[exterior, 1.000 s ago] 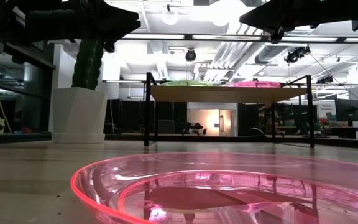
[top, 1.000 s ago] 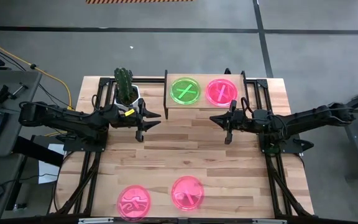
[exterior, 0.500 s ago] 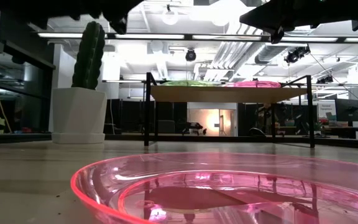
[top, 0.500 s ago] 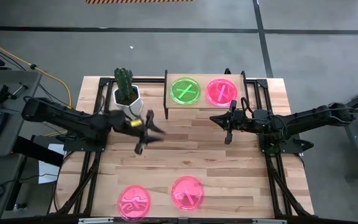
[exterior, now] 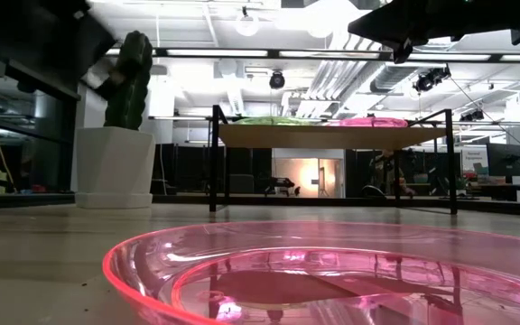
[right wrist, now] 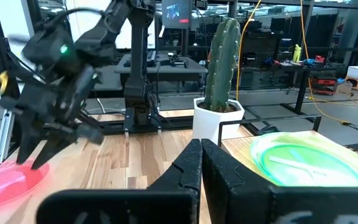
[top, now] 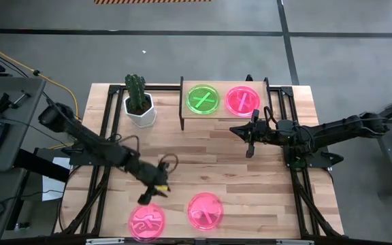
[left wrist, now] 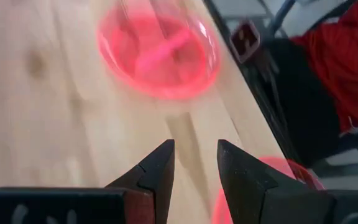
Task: Place and stack plates onto a shelf
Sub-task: Stack the pink plate on top of the pink plate on the shelf
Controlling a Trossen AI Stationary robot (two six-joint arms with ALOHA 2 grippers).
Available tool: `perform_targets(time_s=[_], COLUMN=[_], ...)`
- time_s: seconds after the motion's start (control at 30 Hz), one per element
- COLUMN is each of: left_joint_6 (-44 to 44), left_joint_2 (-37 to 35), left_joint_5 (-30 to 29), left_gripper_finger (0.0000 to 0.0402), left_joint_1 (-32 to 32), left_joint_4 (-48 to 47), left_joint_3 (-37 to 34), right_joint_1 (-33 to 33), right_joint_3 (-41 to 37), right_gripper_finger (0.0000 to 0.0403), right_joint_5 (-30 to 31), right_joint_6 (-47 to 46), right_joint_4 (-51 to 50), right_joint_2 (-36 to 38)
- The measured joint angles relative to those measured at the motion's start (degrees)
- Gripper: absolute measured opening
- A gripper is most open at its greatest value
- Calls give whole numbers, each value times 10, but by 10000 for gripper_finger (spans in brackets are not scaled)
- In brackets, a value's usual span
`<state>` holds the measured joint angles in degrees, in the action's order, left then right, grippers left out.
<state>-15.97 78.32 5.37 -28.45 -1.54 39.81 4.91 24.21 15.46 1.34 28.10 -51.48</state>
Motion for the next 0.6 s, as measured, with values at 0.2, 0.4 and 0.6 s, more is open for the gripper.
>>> perform_targets(time_s=[0.2,0.4,0.6], left_joint_6=[-81,-118,-109], left_joint_2=[77,142,159], left_joint_5=[-2,-3,-15], left_gripper_finger=[118,138,160], left_joint_1=[-58,-89,-89], left_joint_4=[10,33,55], left_joint_3=[0,0,0], right_joint_1=[0,0,0], right_joint_3=[0,0,0], right_gripper_finger=[0,0,0], right_joint_5=[0,0,0], right_joint_6=[0,1,0], right_joint_4=[-5,-10,-13], right_joint_2=[0,0,0])
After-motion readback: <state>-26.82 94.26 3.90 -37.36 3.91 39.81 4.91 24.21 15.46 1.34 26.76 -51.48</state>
